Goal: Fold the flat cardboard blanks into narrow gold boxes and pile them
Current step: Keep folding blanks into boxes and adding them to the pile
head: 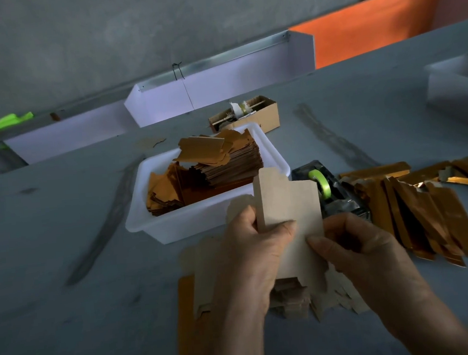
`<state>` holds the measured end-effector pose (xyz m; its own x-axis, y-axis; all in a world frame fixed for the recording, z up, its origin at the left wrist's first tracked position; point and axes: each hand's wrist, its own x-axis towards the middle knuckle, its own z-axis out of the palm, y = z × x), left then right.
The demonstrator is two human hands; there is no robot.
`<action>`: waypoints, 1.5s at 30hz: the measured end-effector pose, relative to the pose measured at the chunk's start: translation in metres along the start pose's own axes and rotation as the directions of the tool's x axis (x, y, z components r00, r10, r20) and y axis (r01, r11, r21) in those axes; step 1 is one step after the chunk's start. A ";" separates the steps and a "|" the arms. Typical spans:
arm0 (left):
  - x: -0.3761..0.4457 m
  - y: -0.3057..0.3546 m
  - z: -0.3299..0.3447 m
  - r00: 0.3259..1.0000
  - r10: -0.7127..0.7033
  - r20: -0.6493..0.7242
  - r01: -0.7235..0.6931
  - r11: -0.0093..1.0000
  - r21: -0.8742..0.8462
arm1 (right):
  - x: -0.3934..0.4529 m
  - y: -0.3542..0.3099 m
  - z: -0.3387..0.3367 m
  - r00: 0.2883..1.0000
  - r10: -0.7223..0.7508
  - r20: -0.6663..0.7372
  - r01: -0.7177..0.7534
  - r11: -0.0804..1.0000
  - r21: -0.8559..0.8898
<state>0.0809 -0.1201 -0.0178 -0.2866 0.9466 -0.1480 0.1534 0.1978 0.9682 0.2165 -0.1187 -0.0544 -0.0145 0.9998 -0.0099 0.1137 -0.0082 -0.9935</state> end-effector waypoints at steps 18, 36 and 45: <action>-0.005 -0.002 0.002 0.956 -0.039 0.290 0.052 0.998 -0.037 | -0.006 -0.006 0.002 0.984 -0.139 0.111 0.144 0.989 -0.034; -0.008 -0.010 0.007 0.995 0.020 0.094 -0.030 0.994 0.108 | 0.005 -0.007 -0.007 0.980 0.176 0.092 -0.198 0.904 0.378; -0.022 -0.010 0.025 0.957 0.287 -0.046 -0.238 0.864 0.444 | 0.006 -0.004 0.000 0.989 0.147 -0.022 -0.136 0.957 0.257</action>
<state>0.1090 -0.1362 -0.0295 -0.2737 0.9508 0.1453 0.6206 0.0591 0.7819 0.2161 -0.1129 -0.0503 0.0244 0.9879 -0.1528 -0.1443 -0.1478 -0.9784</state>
